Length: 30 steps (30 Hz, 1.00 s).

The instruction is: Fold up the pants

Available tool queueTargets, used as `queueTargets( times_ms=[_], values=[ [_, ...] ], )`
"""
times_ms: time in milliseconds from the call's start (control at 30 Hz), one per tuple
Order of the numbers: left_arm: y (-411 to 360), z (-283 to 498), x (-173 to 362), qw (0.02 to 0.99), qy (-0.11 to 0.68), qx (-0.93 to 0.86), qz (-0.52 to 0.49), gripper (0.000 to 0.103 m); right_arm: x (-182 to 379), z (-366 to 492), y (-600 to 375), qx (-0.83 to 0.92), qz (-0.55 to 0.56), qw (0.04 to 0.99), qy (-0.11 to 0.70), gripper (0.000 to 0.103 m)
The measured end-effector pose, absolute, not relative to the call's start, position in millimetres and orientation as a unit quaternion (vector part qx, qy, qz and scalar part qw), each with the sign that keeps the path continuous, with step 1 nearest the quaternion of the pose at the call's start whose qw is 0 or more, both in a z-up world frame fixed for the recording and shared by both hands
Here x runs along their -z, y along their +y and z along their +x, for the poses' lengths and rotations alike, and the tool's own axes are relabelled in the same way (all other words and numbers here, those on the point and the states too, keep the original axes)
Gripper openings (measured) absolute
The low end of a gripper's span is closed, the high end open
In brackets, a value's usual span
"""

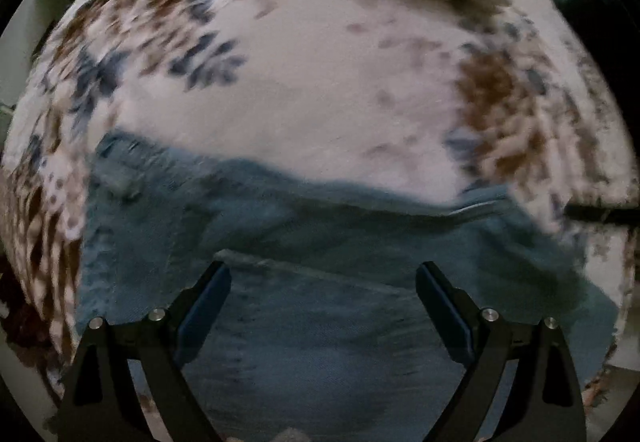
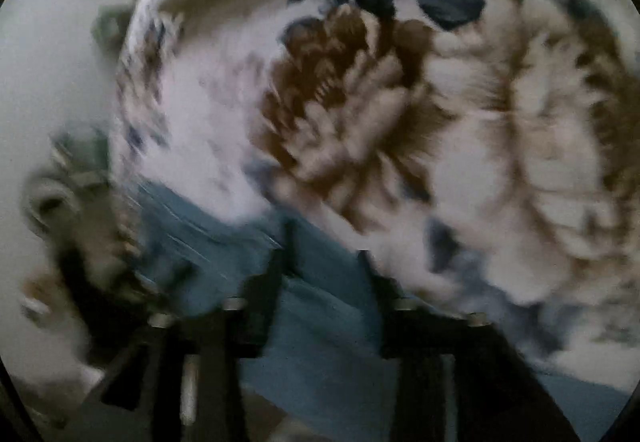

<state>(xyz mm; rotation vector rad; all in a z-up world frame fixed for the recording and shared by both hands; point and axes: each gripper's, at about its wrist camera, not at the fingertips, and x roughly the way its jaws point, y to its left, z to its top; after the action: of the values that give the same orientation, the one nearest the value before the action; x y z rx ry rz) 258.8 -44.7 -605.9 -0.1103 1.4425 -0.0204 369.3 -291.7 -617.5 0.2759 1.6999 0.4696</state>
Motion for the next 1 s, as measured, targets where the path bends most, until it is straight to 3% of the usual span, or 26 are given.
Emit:
queueTargets(
  times_ms=[167, 300, 533, 567, 600, 633, 833, 1000],
  values=[
    [-96.4, 288.3, 629.9, 0.736, 0.673, 0.059, -0.035, 0.094, 636.5, 336.9, -306.9, -0.195, 0.082, 0.607, 0.766, 0.045],
    [-125.2, 311.0, 661.9, 0.739, 0.670, 0.048, 0.051, 0.099, 645.3, 322.8, -314.8, -0.199, 0.083, 0.609, 0.764, 0.045],
    [-109.8, 331.0, 664.1, 0.730, 0.682, 0.045, 0.016, 0.099, 647.9, 320.5, -281.2, -0.233, 0.069, 0.625, 0.742, 0.045],
    [-107.1, 334.3, 664.7, 0.730, 0.682, 0.044, 0.017, 0.099, 647.4, 319.6, -267.4, -0.236, 0.054, 0.625, 0.742, 0.043],
    [-105.8, 332.8, 665.8, 0.731, 0.680, 0.042, 0.020, 0.099, 646.9, 315.7, -263.0, -0.232, 0.024, 0.636, 0.736, 0.020],
    [-106.5, 333.3, 665.5, 0.732, 0.680, 0.041, 0.023, 0.099, 646.8, 314.0, -261.9, -0.213, -0.001, 0.649, 0.730, 0.006],
    [-109.8, 331.2, 667.7, 0.732, 0.681, 0.032, 0.007, 0.099, 646.8, 312.1, -281.2, -0.128, 0.038, 0.688, 0.713, 0.002],
    [-110.2, 335.3, 675.4, 0.730, 0.683, 0.026, 0.018, 0.099, 674.4, 317.8, -308.8, -0.075, 0.153, 0.659, 0.733, 0.004]
  ],
)
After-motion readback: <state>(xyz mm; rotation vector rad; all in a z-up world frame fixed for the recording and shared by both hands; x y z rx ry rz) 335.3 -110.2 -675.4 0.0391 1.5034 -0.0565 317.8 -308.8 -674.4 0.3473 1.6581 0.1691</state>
